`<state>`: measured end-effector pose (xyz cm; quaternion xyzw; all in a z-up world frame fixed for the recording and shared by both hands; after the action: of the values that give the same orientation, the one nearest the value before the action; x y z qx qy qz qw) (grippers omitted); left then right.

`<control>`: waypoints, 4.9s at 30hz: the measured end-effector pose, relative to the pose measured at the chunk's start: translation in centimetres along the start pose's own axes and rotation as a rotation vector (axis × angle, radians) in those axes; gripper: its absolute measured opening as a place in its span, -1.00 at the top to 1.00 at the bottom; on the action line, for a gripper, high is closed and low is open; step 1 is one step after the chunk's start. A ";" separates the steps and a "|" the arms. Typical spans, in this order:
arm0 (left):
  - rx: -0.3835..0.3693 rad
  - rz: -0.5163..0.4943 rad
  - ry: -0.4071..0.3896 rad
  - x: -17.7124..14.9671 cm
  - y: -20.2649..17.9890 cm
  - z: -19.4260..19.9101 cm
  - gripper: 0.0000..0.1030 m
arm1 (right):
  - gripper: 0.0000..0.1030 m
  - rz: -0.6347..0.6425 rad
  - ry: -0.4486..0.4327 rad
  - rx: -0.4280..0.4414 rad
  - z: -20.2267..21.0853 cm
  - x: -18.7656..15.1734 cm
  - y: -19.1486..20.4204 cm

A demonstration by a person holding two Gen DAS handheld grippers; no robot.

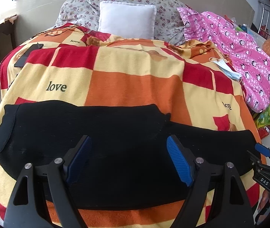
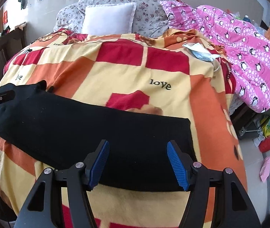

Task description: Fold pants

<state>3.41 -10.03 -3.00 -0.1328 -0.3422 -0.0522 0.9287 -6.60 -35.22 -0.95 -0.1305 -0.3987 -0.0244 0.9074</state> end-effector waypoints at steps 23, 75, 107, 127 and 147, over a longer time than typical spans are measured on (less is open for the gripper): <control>0.010 -0.006 -0.007 0.1 -0.1 0.3 -0.58 | -0.30 0.003 -0.067 -0.149 0.3 0.3 -2.5; -0.299 -0.170 0.191 0.9 -11.1 -4.0 -0.60 | -0.38 -0.319 0.039 0.107 -0.6 -4.5 -12.0; -0.082 -0.155 -0.006 3.5 1.9 4.1 -0.61 | 0.72 -0.083 -0.137 0.718 2.9 4.6 7.8; -0.210 -0.077 0.179 -1.8 -2.3 -1.2 -0.61 | 0.24 -0.185 -0.042 0.469 -0.7 2.6 3.8; -0.200 -0.121 0.136 -0.9 -1.5 -1.7 0.79 | 0.32 0.000 -0.065 0.463 -1.1 3.2 9.0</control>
<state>3.49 -11.96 -4.50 -0.1998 -0.2789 -0.1507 0.9271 -2.29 -26.61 -1.33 0.0803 -0.4226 0.0719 0.8999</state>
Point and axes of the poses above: each gripper's, at about its wrist camera, not at the fingertips, and z roughly against the way its jaws point, y to its left, x to its top, the point moved 1 cm from there along -z, roughly the way its jaws point, and after that the axes turned 4 degrees about -x, right-handed, at the moved point
